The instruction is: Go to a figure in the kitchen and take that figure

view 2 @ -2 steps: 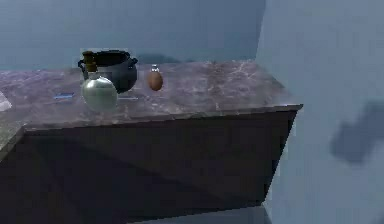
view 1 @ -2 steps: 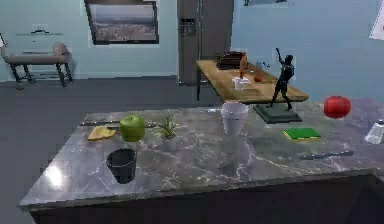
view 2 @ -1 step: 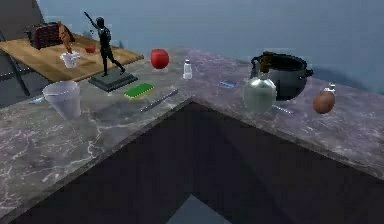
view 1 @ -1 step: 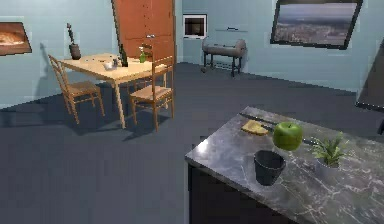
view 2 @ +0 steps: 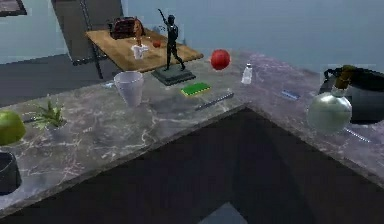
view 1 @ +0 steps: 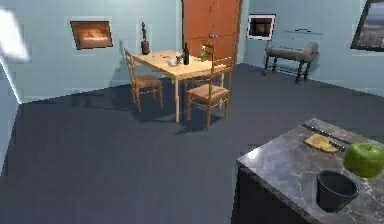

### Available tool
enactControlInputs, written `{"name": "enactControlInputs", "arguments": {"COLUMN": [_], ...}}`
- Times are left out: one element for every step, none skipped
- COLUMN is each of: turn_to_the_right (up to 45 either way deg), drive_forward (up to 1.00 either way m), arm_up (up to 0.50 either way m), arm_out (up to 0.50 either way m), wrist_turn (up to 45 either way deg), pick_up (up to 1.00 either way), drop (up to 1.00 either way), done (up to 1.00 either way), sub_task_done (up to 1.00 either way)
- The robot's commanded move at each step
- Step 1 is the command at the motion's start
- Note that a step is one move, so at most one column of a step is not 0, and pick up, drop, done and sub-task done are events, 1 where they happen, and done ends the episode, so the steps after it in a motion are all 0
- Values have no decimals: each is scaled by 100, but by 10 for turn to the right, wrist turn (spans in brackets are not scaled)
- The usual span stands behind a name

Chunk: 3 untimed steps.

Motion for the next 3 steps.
{"name": "enactControlInputs", "arguments": {"turn_to_the_right": [-30,450,450], "drive_forward": [0,0,0], "arm_up": [0,0,0], "arm_out": [0,0,0], "wrist_turn": [0,0,0], "pick_up": [0,0,0], "drop": [0,0,0], "done": [0,0,0], "sub_task_done": [0,0,0]}}
